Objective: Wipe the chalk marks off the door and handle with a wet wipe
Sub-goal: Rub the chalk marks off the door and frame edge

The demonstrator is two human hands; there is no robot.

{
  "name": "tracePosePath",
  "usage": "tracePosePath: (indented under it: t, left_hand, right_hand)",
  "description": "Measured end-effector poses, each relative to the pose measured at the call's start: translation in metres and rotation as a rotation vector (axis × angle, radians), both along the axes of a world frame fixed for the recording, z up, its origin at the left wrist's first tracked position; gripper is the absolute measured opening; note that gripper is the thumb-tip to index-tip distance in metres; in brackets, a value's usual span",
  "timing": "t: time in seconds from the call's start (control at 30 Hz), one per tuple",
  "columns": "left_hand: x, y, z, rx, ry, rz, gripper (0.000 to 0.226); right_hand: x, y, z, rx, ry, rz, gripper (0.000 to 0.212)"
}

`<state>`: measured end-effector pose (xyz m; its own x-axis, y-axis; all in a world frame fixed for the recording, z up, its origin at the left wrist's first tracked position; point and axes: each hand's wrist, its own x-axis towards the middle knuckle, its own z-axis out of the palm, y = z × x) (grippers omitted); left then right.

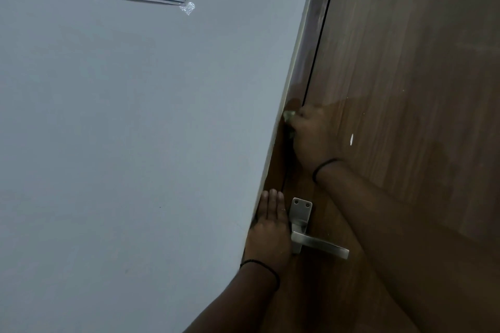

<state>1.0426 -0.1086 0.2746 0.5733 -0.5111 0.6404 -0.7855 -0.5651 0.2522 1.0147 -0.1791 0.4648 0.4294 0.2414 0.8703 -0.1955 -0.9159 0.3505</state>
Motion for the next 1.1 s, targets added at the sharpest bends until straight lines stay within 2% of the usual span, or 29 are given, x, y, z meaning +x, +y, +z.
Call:
tracePosePath:
  t: [0.1,0.17,0.23,0.33,0.43,0.5,0.57,0.7,0.83,0.93,1.1]
  left_hand:
    - [0.001,-0.004,-0.001,-0.025,-0.019,-0.011,0.07]
    - [0.002,-0.004,-0.002,-0.028,-0.015,-0.022,0.07]
    - [0.004,-0.004,-0.003,-0.015,-0.024,-0.014,0.071]
    - [0.003,-0.004,-0.004,0.002,-0.026,0.003,0.075]
    - [0.002,-0.005,-0.002,0.032,-0.048,0.02,0.072]
    - [0.004,-0.004,0.001,0.039,-0.048,0.026,0.069]
    - [0.003,-0.003,0.003,0.036,-0.054,0.036,0.065]
    - [0.001,0.002,-0.001,0.02,-0.031,0.018,0.062]
    - [-0.009,0.01,-0.014,0.014,0.023,0.0,0.063]
    - [-0.016,0.018,-0.03,-0.018,0.051,-0.009,0.062]
    - [-0.04,0.034,-0.036,-0.283,0.085,-0.097,0.056]
  right_hand:
    - [-0.015,0.002,-0.065,-0.122,0.205,0.055,0.012]
    - [-0.023,-0.003,-0.074,-0.185,0.276,0.08,0.011]
    - [-0.015,-0.007,-0.046,-0.133,0.21,0.083,0.009]
    - [0.0,-0.006,0.013,0.087,-0.014,0.051,0.021]
    - [0.008,-0.002,0.032,0.123,-0.055,0.005,0.027]
    - [0.002,-0.005,0.018,0.086,-0.008,0.046,0.019]
    - [-0.01,-0.017,-0.013,-0.068,0.063,0.07,0.009]
    - [-0.043,-0.044,-0.075,-0.113,0.313,0.097,0.019]
    - [-0.101,-0.067,-0.099,-0.007,0.384,0.043,0.019]
    - [-0.141,-0.078,-0.105,0.256,0.301,-0.005,0.018]
    - [-0.173,-0.067,-0.121,0.494,0.209,0.029,0.016]
